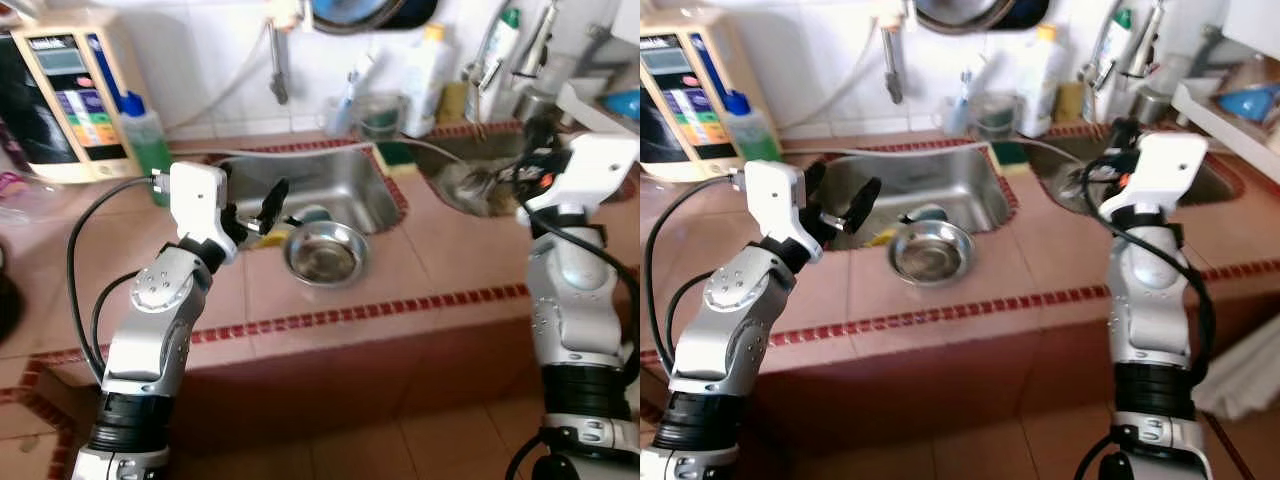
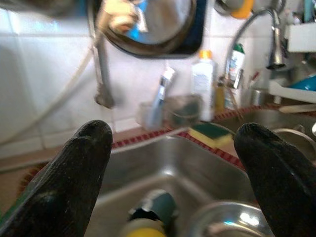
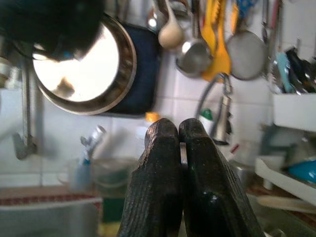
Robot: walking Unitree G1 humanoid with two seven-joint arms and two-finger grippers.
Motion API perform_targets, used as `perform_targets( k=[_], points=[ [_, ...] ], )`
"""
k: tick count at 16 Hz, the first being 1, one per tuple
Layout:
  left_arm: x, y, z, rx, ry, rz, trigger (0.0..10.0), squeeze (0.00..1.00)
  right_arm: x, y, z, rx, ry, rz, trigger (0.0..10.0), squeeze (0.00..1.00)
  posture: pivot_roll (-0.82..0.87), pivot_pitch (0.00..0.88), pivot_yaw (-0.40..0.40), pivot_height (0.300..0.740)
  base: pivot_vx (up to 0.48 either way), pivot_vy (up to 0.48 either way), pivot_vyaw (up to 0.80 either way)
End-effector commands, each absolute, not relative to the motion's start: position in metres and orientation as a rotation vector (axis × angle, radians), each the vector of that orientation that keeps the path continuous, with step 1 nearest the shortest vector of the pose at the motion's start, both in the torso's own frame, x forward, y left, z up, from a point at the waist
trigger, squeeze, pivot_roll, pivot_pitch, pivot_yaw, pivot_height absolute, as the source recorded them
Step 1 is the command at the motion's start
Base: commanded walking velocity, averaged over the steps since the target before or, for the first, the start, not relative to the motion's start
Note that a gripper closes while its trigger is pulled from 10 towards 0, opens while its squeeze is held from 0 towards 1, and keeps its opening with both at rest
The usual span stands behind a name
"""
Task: Kitchen organization
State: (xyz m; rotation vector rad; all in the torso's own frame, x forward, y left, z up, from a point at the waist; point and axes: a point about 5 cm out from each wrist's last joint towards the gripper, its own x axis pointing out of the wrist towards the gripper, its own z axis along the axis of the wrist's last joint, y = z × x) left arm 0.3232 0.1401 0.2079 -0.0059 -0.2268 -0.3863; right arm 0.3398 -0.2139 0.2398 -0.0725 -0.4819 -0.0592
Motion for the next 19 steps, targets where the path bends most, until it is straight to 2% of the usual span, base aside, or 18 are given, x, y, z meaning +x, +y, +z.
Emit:
perform_targets(
  k=[1, 14, 19],
  points=[
    [0.3234, 0.1481, 0.2104, 0.006, -0.230, -0.369, 10.0, 0.00, 0.3414, -0.2045, 0.2463, -0.060, -0.509, -0.036, 10.0, 0.00, -0.13, 0.010, 0.022, 0.740, 0.349, 0.000, 0.00],
    [0.3222, 0.1471, 0.2104, 0.015, -0.229, -0.373, 10.0, 0.00, 0.3418, -0.2073, 0.2455, -0.059, -0.503, -0.045, 10.0, 0.00, -0.13, 0.025, 0.025, 0.740, 0.340, 0.000, 0.00],
    [0.3185, 0.1397, 0.2105, 0.026, -0.222, -0.403, 10.0, 0.00, 0.3424, -0.2096, 0.2428, -0.052, -0.484, -0.046, 10.0, 0.00, -0.13, 0.035, 0.029, 0.740, 0.000, 0.000, 0.00]
  ],
)
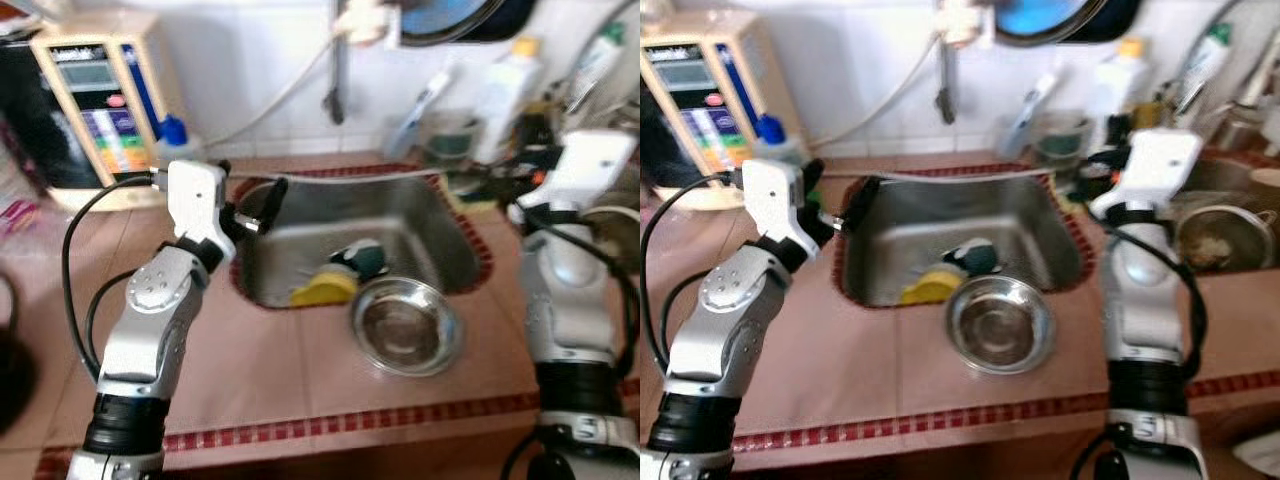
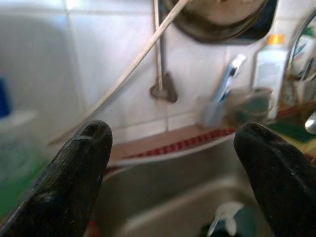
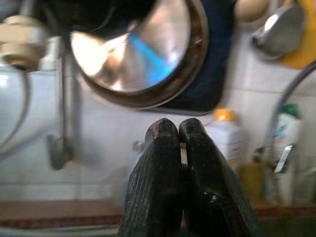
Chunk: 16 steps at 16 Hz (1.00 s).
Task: Kitchen organization
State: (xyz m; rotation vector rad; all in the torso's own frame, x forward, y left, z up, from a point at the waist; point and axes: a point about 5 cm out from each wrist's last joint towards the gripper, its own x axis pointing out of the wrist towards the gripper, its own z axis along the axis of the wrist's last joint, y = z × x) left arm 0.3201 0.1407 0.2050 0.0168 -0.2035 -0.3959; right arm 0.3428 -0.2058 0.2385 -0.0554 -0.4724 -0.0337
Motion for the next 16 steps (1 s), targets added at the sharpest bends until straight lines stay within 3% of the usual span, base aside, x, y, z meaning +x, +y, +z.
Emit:
perform_targets(
  k=[1, 5, 10, 16],
  points=[
    [0.316, 0.135, 0.210, 0.058, -0.218, -0.438, 10.0, 0.00, 0.343, -0.212, 0.241, -0.044, -0.469, -0.044, 10.0, 0.00, -0.13, 0.041, 0.033, 0.740, 0.000, 0.000, 0.00],
    [0.293, 0.107, 0.190, 0.217, -0.143, -0.620, 10.0, 0.00, 0.349, -0.225, 0.227, -0.069, -0.362, -0.067, 10.0, 0.00, -0.14, 0.074, 0.062, 0.740, 0.000, 0.000, 0.00],
    [0.290, 0.094, 0.194, 0.222, -0.121, -0.678, 10.0, 0.00, 0.353, -0.233, 0.222, -0.024, -0.325, -0.073, 10.0, 0.00, -0.14, 0.119, 0.103, 0.740, 0.000, 0.000, 0.00],
    [0.287, 0.086, 0.197, 0.219, -0.067, -0.704, 10.0, 0.00, 0.358, -0.225, 0.203, 0.168, -0.246, -0.002, 10.0, 0.00, -0.12, 0.154, 0.137, 0.740, 0.000, 0.000, 0.00]
  ],
)
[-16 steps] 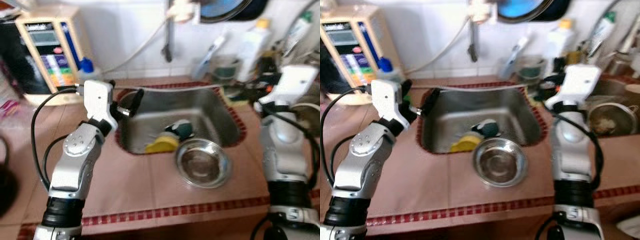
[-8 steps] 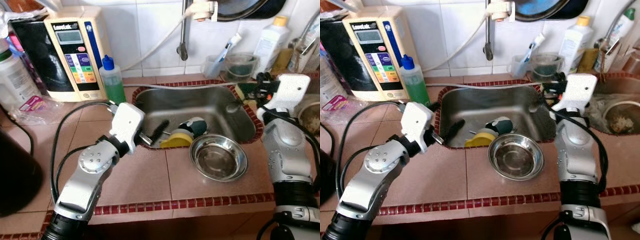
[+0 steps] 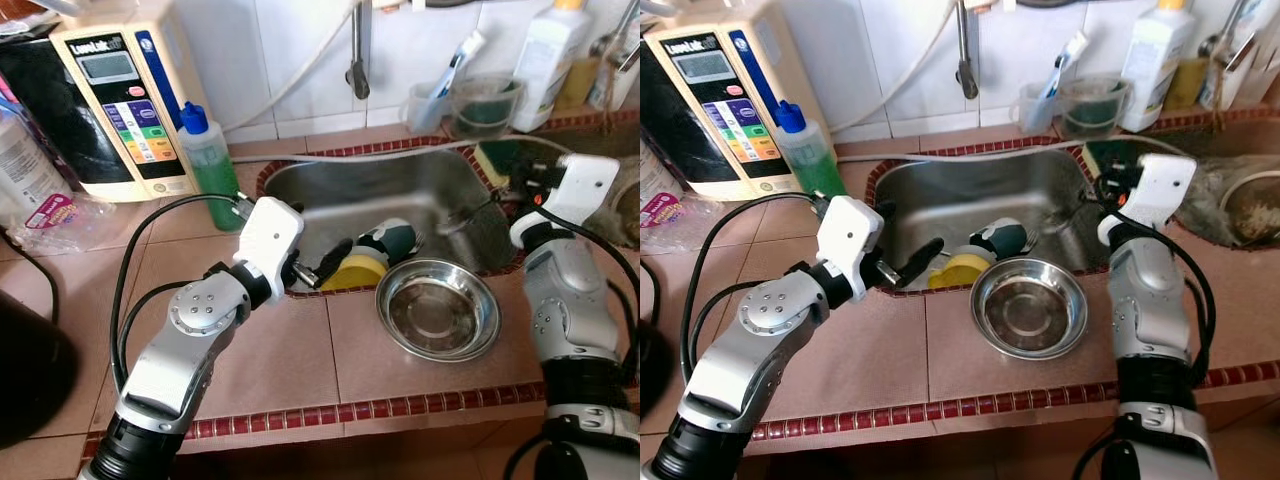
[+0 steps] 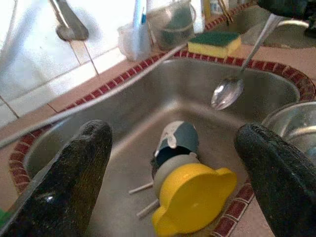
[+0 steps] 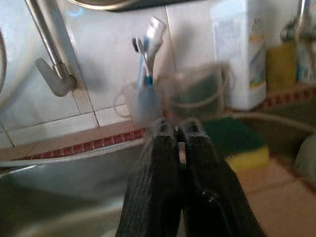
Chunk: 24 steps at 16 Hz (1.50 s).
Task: Kitchen organization
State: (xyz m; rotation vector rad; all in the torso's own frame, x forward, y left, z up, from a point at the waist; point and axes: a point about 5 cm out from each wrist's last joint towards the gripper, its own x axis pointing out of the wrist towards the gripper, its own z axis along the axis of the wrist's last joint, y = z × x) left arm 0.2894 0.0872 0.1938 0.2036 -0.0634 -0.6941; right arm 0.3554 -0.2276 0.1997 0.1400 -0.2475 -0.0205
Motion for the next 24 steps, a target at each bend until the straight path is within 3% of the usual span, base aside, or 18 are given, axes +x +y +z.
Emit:
perform_targets(
  k=[1, 10, 11, 12, 24],
  points=[
    [0.285, 0.086, 0.198, 0.217, -0.066, -0.712, 10.0, 0.00, 0.359, -0.222, 0.199, 0.168, -0.229, 0.010, 10.0, 0.00, -0.11, 0.157, 0.140, 0.740, 0.000, 0.000, 0.00],
    [0.278, 0.083, 0.200, 0.217, -0.058, -0.747, 10.0, 0.00, 0.362, -0.220, 0.186, 0.246, -0.179, 0.039, 10.0, 0.00, -0.09, 0.150, 0.140, 0.740, 0.000, 0.000, 0.00],
    [0.278, 0.083, 0.200, 0.216, -0.057, -0.747, 10.0, 0.00, 0.362, -0.220, 0.186, 0.245, -0.179, 0.038, 10.0, 0.89, -0.10, 0.147, 0.138, 0.740, 0.000, 0.000, 0.00],
    [0.277, 0.083, 0.200, 0.216, -0.057, -0.748, 10.0, 0.00, 0.362, -0.220, 0.186, 0.250, -0.179, 0.041, 10.0, 1.00, -0.10, 0.148, 0.138, 0.740, 0.000, 0.000, 0.00],
    [0.282, 0.085, 0.202, 0.212, -0.062, -0.732, 10.0, 0.00, 0.363, -0.225, 0.200, 0.211, -0.232, 0.047, 10.0, 1.00, -0.10, 0.143, 0.128, 0.740, 0.000, 0.000, 0.00]
  ],
)
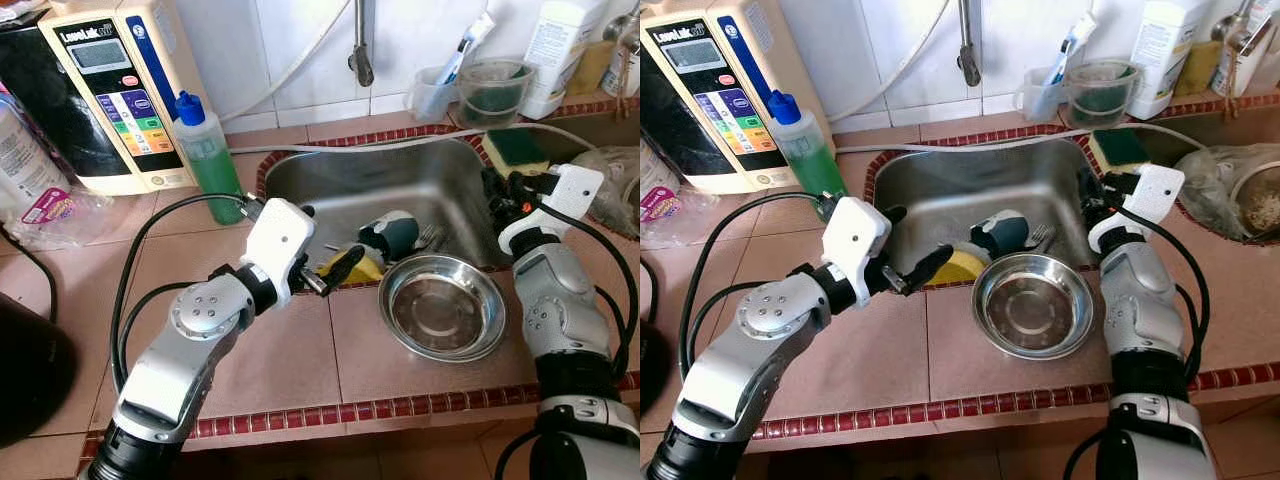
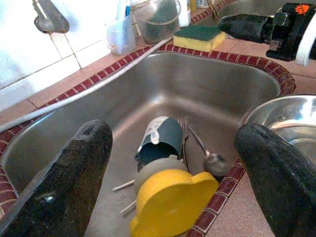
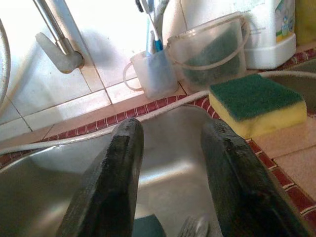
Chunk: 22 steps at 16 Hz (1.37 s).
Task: Kitchen organization
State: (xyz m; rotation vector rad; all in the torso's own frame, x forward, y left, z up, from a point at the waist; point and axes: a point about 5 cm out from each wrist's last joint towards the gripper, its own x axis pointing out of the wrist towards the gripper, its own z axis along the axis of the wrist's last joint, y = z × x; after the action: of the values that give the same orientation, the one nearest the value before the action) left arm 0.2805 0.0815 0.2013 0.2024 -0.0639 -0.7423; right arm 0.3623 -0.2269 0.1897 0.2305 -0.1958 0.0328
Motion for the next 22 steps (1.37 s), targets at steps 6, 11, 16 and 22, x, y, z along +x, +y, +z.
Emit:
perform_targets(
  k=[6, 11, 16, 22],
  points=[
    [0.290, 0.089, 0.204, 0.215, -0.089, -0.697, 10.0, 0.00, 0.348, -0.222, 0.213, 0.183, -0.276, 0.114, 10.0, 1.00, -0.12, 0.114, 0.111, 0.740, 0.000, 0.000, 0.00],
    [0.305, 0.100, 0.204, 0.226, -0.107, -0.651, 10.0, 0.00, 0.325, -0.204, 0.206, 0.097, -0.241, 0.277, 10.0, 1.00, -0.17, 0.086, 0.101, 0.740, 0.000, 0.000, 0.00],
    [0.311, 0.121, 0.196, 0.248, -0.119, -0.547, 10.0, 0.00, 0.299, -0.187, 0.191, 0.080, -0.190, 0.327, 10.0, 0.00, -0.18, 0.081, 0.090, 0.740, 0.000, 0.000, 0.00],
    [0.286, 0.124, 0.184, 0.245, -0.119, -0.753, 10.0, 0.00, 0.278, -0.183, 0.177, 0.105, -0.119, 0.297, 10.0, 0.00, -0.19, 0.077, 0.063, 0.740, 0.000, 0.000, 0.00]
  ],
)
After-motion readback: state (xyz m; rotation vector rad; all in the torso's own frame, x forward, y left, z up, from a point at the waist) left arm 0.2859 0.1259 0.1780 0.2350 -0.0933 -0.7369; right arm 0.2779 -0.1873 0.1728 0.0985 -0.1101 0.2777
